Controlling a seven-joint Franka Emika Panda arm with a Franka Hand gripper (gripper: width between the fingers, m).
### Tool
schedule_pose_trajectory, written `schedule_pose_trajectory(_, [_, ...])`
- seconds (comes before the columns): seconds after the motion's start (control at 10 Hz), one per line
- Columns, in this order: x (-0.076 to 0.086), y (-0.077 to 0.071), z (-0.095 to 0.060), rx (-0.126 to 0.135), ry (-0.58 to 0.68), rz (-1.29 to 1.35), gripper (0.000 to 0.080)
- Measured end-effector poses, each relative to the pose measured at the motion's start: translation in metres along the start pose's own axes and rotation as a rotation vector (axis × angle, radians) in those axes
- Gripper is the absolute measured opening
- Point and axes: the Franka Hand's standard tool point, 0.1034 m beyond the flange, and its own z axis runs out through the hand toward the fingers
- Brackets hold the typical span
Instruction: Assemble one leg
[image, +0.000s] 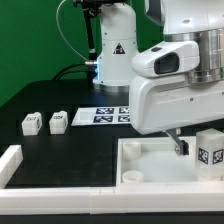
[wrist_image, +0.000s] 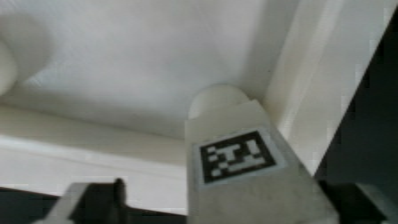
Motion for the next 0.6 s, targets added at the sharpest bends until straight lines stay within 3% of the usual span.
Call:
schedule_pose_trajectory(0.1, [0.0001, -0.0017, 0.0001, 0.006, 0.001, 0.127, 0.0440])
schedule_pose_trajectory(0.2, [-0.0001, -0.0019, 0.0004, 0.006, 0.000, 0.210, 0.0291])
schedule_pose_trajectory(0.6, [0.0019, -0.0059, 0.0017, -0.015, -0.025, 0.812, 0.0292])
